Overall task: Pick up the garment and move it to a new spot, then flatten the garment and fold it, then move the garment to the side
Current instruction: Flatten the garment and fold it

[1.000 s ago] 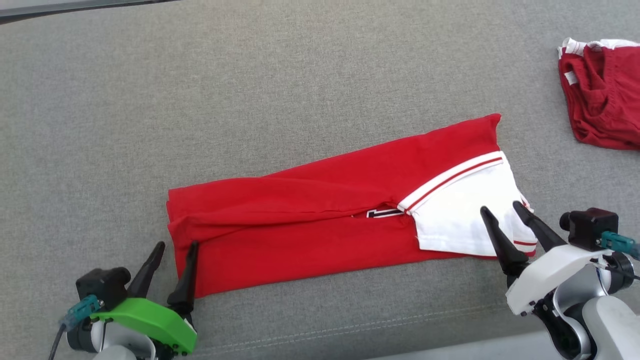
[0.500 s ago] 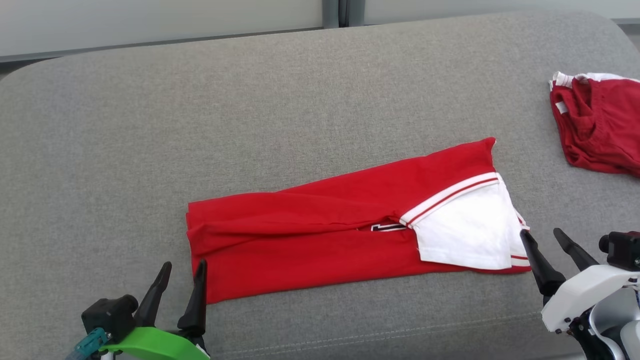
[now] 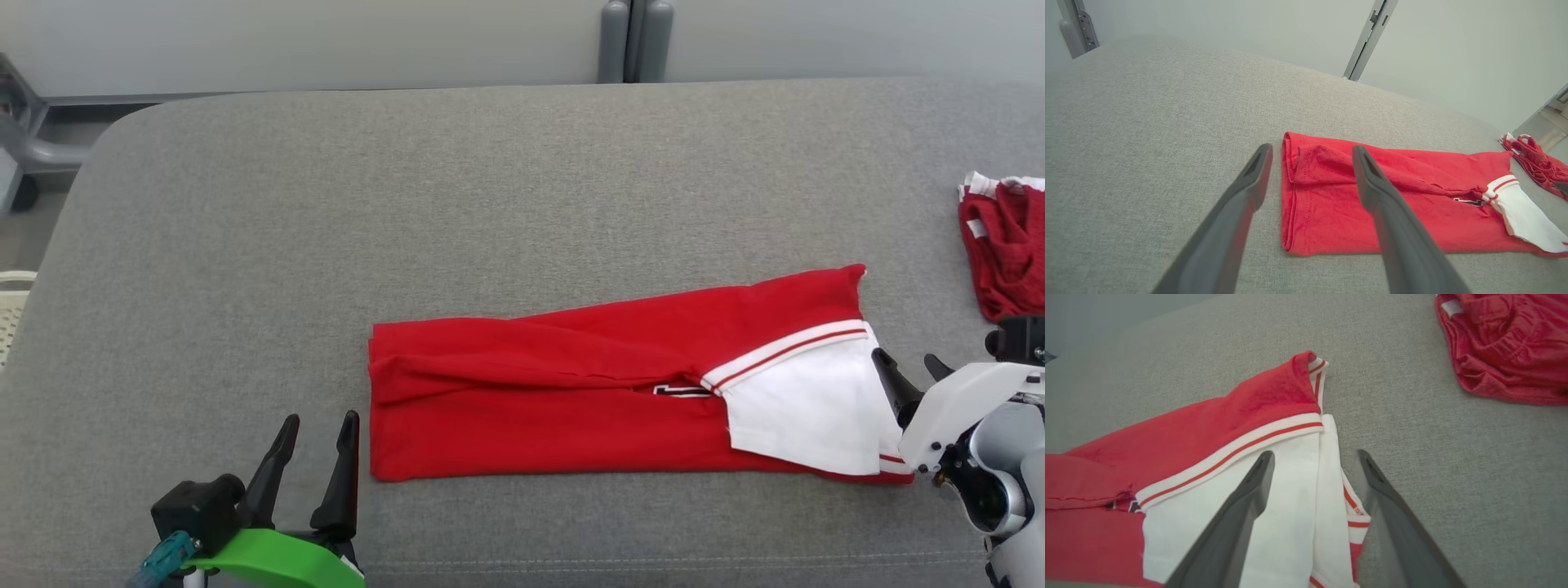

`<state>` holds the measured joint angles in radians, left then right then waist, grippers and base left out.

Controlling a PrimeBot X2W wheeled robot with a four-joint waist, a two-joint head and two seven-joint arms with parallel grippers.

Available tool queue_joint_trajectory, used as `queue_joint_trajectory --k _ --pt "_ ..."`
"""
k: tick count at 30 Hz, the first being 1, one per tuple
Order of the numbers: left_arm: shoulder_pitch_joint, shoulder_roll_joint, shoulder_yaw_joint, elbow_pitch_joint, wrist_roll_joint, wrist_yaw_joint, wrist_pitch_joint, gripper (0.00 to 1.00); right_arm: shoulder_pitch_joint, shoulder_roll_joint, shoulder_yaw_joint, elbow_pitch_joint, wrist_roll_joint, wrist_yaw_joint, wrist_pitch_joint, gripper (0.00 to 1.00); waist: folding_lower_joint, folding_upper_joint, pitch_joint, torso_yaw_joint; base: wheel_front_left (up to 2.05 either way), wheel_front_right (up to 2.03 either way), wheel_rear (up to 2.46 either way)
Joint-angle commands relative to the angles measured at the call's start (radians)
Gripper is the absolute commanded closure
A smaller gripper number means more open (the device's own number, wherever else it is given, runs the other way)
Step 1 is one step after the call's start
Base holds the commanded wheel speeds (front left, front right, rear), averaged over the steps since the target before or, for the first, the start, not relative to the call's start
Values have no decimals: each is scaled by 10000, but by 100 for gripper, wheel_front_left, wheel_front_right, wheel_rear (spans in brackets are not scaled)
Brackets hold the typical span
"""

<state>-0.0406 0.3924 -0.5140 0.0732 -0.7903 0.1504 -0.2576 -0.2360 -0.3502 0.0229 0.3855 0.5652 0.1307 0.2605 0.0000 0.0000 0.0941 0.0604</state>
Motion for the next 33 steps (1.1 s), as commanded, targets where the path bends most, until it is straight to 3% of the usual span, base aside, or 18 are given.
queue_joint_trajectory --k 1,13,27,28,29,30,33 --pt "53 50 28 -13 69 32 -5 0 -189 26 -3 237 20 -2 14 0 0 0 3 253 0 0 0" --pt "86 139 -23 -221 105 115 82 0 -1525 40 -227 3409 155 -2 -146 0 0 0 145 1120 0 0 0" --pt "-21 229 55 -407 157 236 72 0 -2218 332 674 4872 660 1 168 0 0 0 339 1433 0 0 0" --pt "-41 238 54 -420 167 234 71 0 -2250 352 780 4974 577 3 164 7 0 0 347 1441 0 0 0" --pt "-59 244 53 -430 156 242 72 0 -2273 353 881 5103 503 3 165 38 0 0 356 1451 0 0 0" --pt "-77 251 54 -440 165 250 71 0 -2306 349 959 5235 422 3 157 58 0 0 367 1460 0 0 0" --pt "-122 261 60 -480 181 267 69 0 -2420 358 1148 5635 205 1 110 100 0 0 397 1487 0 0 0"
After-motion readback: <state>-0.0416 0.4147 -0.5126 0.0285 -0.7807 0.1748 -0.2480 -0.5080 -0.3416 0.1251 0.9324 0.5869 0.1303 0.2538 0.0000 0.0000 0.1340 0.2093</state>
